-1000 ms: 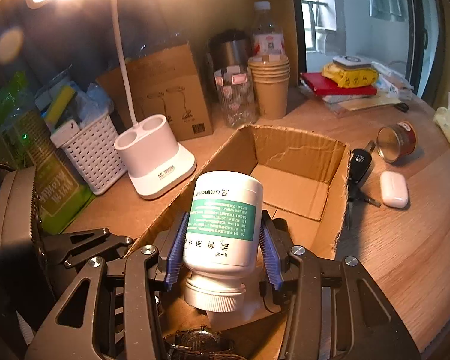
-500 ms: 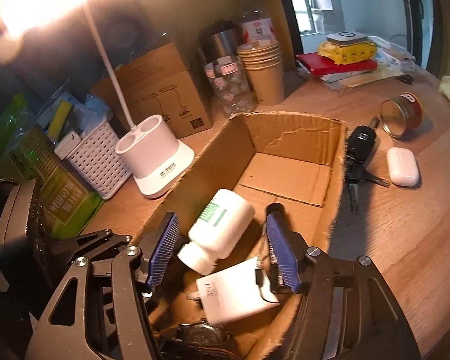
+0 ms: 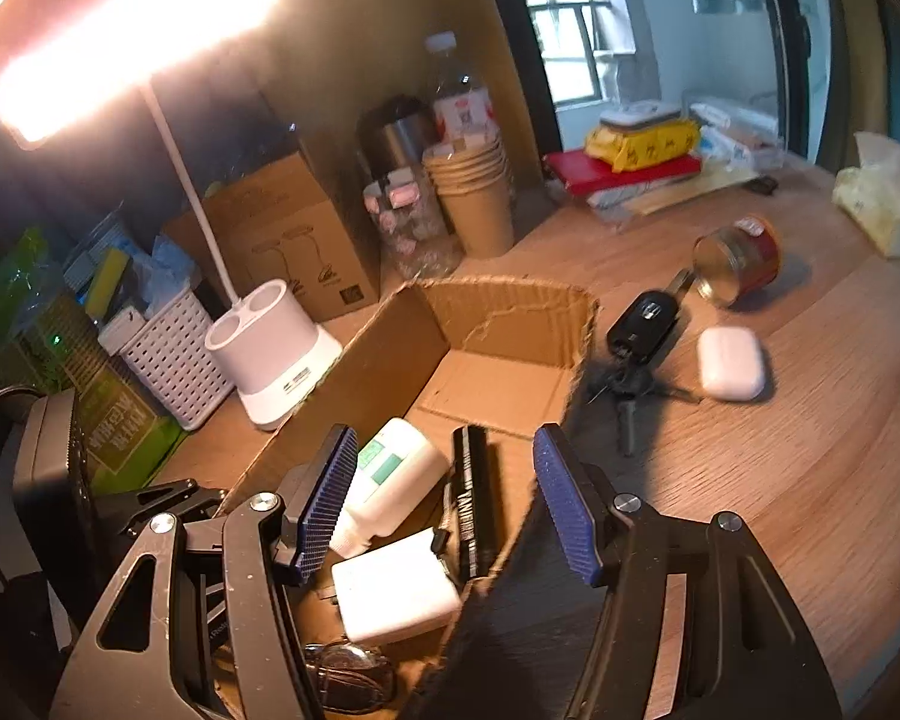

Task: Organize rigid objects
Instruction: 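Move the right tool back to the white earbud case and close on it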

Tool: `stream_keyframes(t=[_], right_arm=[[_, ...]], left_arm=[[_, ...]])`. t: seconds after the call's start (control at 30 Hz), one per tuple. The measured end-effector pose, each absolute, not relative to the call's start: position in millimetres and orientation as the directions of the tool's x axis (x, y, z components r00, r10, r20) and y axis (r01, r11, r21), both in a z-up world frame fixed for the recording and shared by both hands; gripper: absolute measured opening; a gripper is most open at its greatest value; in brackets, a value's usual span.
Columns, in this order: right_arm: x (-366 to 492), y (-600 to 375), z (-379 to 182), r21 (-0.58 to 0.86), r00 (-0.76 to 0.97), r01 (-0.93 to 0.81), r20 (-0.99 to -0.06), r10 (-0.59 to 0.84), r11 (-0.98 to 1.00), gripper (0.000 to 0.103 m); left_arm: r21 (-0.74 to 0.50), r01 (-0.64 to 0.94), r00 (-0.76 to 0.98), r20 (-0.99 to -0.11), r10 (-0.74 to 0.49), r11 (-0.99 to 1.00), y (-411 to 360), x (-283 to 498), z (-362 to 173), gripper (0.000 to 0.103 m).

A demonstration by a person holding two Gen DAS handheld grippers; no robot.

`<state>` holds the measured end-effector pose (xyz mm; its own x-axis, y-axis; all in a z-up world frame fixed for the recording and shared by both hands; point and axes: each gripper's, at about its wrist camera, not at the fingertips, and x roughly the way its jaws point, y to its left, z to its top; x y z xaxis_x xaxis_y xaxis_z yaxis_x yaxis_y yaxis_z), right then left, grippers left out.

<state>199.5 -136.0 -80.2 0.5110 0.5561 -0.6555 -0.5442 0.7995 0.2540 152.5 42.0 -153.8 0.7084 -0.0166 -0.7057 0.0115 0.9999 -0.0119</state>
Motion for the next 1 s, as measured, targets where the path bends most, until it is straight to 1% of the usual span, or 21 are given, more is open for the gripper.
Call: stream_keyframes(t=[0.2,0.47,1.0], right_arm=[[205.5,-155.7,-74.2,0.22,0.571,-0.509,-0.638,0.517,0.833,0.064],[228.8,-188.8,-84.5,0.168,0.64,-0.393,-0.656,0.4,0.904,0.065],[265.0,-203.5,-110.2,0.083,0.657,-0.322,-0.698,0.286,0.943,0.065]], left_arm=[[-0.011,0.011,0.709,-0.705,-0.016,1.0,41.8,152.3,-153.9,0.015],[-0.012,0.011,0.709,-0.705,-0.016,1.0,41.8,152.3,-153.8,0.015],[-0.014,0.011,0.707,-0.707,-0.018,1.0,42.3,152.7,-155.4,0.015]])
